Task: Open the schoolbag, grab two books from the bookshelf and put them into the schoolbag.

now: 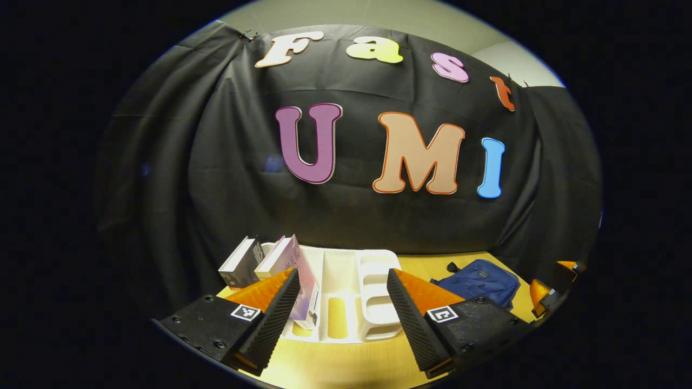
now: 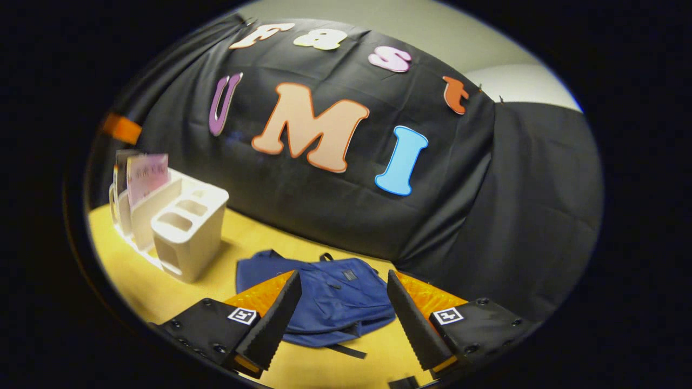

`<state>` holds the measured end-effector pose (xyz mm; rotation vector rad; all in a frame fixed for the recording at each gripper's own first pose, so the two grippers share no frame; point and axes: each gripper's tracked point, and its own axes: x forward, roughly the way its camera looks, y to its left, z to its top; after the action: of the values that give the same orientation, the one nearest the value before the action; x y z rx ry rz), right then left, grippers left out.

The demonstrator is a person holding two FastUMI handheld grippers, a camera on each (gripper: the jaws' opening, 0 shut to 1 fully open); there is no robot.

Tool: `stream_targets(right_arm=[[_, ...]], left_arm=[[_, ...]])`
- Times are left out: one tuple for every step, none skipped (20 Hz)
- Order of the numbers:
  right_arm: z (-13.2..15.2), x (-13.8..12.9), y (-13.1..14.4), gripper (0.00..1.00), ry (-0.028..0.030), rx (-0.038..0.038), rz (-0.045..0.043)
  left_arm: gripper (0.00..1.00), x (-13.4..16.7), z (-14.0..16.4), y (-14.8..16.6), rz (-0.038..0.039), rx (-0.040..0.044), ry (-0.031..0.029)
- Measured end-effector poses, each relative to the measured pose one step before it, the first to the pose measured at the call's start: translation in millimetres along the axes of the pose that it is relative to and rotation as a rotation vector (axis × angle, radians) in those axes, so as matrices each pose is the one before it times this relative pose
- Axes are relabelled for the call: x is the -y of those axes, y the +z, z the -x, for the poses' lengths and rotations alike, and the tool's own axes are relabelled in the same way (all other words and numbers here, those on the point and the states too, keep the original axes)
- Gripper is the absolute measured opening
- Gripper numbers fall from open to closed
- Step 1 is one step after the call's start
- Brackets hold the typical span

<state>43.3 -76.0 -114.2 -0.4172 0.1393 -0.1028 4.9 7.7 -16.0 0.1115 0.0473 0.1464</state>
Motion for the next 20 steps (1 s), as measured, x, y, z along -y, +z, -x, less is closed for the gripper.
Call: stream_targets(right_arm=[[-0.88,-1.86,-11.86,1.00,0.00004,-0.00995,0.04657],[-2.07,-4.60,-9.18,1.00,0.00402,-0.01152,0.03913],[-1.14,-3.62,-11.02,0.97,0.00510,-0.00835,0.03727],[-1.67,-4.82,-9.36,0.97,0.00369,-0.00614,0.04320],[-1.81,-4.70,-9.62,0.97,0.00088,-0.00780,0.04398],[-1.26,-4.42,-9.65,0.97,-0.00294,-0.00673,0.04845],[-4.09,-2.71,-9.37,0.98,-0.00414,-0.00714,0.04377],[-2.85,-3.49,-6.94,0.98,-0.00221,-0.00702,0.04689],[-2.51,-2.89,-8.11,0.98,-0.00823,-0.00677,0.05559],[-1.59,-1.11,-4.16,0.98,-0.01573,0.00601,0.05761],[-3.36,-2.88,-2.78,0.98,-0.01087,0.01155,0.04939],[-3.46,-5.63,-1.71,0.98,-0.00582,0.01245,0.06050],[-4.09,-7.72,-3.13,1.00,0.00717,0.00951,0.04346],[-2.98,-9.23,-2.33,0.96,0.01111,0.00834,0.04225],[-2.64,-6.43,-4.15,0.98,0.00968,0.00405,0.02481],[-3.43,-5.64,-1.53,0.95,0.00519,0.00485,0.01737],[-3.99,-5.40,-2.47,0.98,0.00932,0.00227,0.01338],[-4.10,-5.47,-2.71,0.98,0.00858,-0.00114,0.01135],[-3.11,-3.47,-2.37,0.98,0.00516,-0.00121,0.01031],[-1.80,-3.35,-0.75,0.98,0.00575,0.00076,0.00864]], left_arm=[[0.95,-1.65,0.46,-0.16,-0.00134,-0.00136,0.00756],[0.95,-1.14,0.26,-0.06,-0.00174,-0.00071,0.00658],[0.95,-1.63,0.51,0.94,-0.00265,0.00065,0.00662],[0.95,-1.40,-1.10,-1.25,-0.00329,-0.00086,0.00607],[0.96,-1.57,-0.92,0.47,-0.00388,-0.00085,0.00721],[0.95,-0.95,0.48,-0.39,-0.00434,-0.00140,0.00734],[0.95,-2.72,0.21,-0.07,-0.00341,-0.00131,0.00801],[0.95,-1.12,0.32,-1.14,-0.00310,-0.00222,0.00703],[0.95,-1.92,0.31,-0.18,-0.00348,-0.00155,0.00675],[0.93,-2.97,0.94,-1.25,-0.00472,-0.00141,0.00961],[0.95,-2.66,-0.70,-1.14,-0.00459,-0.00407,0.00996],[0.95,-1.86,1.01,-2.02,-0.00454,-0.00339,0.00848],[0.93,-2.30,0.86,-0.39,-0.00442,-0.00320,0.00707],[0.95,-2.20,1.03,-1.54,-0.00527,-0.00338,0.00758],[0.95,-1.75,0.01,-0.10,-0.00568,-0.00218,0.00760],[0.95,-2.01,1.16,-1.05,-0.00502,-0.00247,0.00690],[0.95,-1.99,1.01,0.58,-0.00483,-0.00244,0.00723],[0.95,-1.67,0.08,-1.36,-0.00451,-0.00418,0.00814],[0.95,-2.60,0.48,-1.23,-0.00215,-0.00272,0.00799],[0.95,-1.93,1.08,-1.83,0.00004,-0.00391,0.00505]])
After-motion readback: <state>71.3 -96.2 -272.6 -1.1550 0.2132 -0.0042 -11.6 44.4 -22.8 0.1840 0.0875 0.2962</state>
